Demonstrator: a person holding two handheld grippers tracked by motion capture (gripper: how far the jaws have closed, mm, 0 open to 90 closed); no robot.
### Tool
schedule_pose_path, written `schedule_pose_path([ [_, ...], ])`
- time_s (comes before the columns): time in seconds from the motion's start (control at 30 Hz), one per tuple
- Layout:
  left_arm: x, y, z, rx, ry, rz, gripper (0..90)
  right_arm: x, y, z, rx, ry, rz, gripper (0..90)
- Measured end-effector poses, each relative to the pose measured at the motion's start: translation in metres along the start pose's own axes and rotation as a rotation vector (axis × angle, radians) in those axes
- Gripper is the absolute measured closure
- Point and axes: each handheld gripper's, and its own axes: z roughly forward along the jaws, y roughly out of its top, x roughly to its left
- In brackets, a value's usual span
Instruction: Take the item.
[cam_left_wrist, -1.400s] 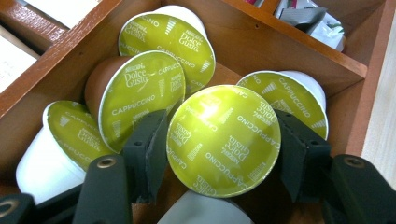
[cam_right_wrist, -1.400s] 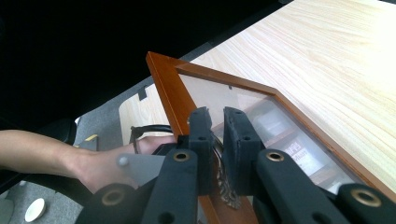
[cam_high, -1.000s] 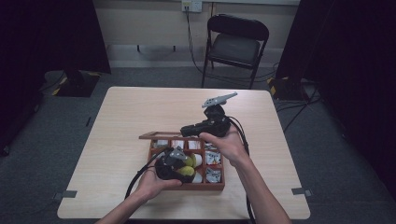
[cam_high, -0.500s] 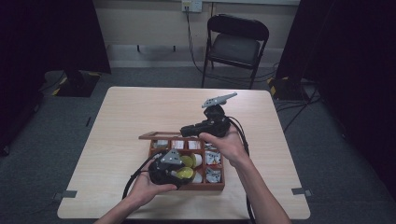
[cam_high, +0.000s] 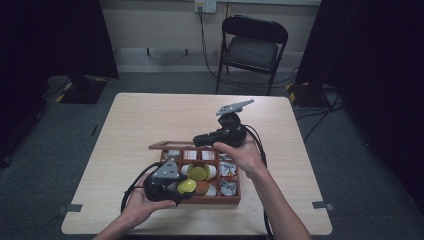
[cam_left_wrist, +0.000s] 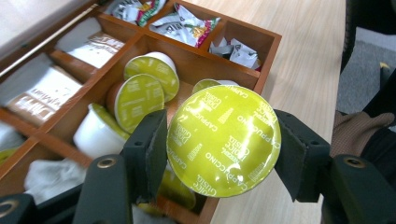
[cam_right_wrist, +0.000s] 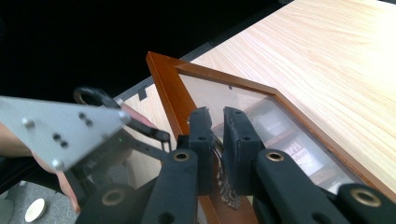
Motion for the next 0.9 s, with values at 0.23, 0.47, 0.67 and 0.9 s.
schedule_pose_path([
  [0.23, 0.009, -0.012, -0.025, -0.021, 0.022, -0.029, 40.2, 0.0, 0.0, 0.0, -0.001, 0.0, -0.001, 82.3],
  [0.47, 0.021, -0.024, -0.044, -0.075, 0.054, -0.078, 40.2, 0.0, 0.0, 0.0, 0.0, -0.002, -0.001, 82.3],
  [0.67, 0.033, -0.031, -0.056, -0.099, 0.082, -0.118, 40.2, 0.0, 0.0, 0.0, 0.0, -0.001, -0.002, 82.3],
  [0.9, 0.049, -0.04, -0.071, -0.116, 0.132, -0.157, 40.2, 0.001, -0.001, 0.0, 0.0, -0.002, -0.002, 82.3],
])
